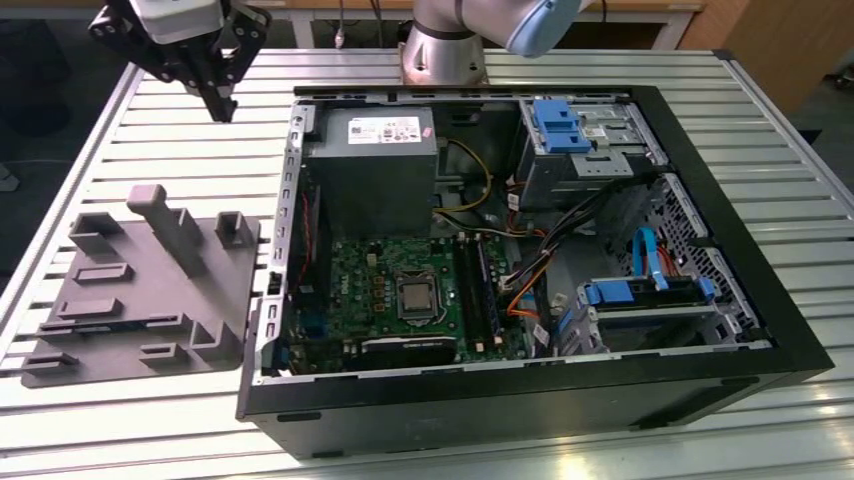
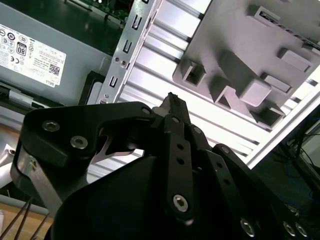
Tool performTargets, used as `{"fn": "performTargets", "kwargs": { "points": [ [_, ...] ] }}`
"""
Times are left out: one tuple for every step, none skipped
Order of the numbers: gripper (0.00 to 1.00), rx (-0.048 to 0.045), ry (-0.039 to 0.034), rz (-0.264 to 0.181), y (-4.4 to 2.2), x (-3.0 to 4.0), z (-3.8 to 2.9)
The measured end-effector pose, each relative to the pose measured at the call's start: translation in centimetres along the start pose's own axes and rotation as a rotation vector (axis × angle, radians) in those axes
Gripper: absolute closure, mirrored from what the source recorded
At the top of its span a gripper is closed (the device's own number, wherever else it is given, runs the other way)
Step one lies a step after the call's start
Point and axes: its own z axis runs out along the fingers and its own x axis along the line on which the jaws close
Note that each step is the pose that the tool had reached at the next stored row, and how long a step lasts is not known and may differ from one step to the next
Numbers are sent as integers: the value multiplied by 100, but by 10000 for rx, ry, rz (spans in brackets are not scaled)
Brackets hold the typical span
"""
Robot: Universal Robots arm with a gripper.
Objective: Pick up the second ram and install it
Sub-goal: 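Reach for the second ram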
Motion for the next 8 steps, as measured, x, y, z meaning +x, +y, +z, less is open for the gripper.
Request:
{"fn": "performTargets", "kwargs": {
  "points": [
    [89, 0, 0, 0, -1, 7, 0],
    [89, 0, 0, 0, -3, 14, 0],
    [89, 0, 0, 0, -5, 21, 1],
    [89, 0, 0, 0, -6, 26, 1],
    [89, 0, 0, 0, -7, 33, 1],
    [89, 0, 0, 0, -9, 39, 1],
    [89, 1, 0, 0, -10, 45, 1],
    [89, 0, 0, 0, -12, 52, 1]
  ]
}}
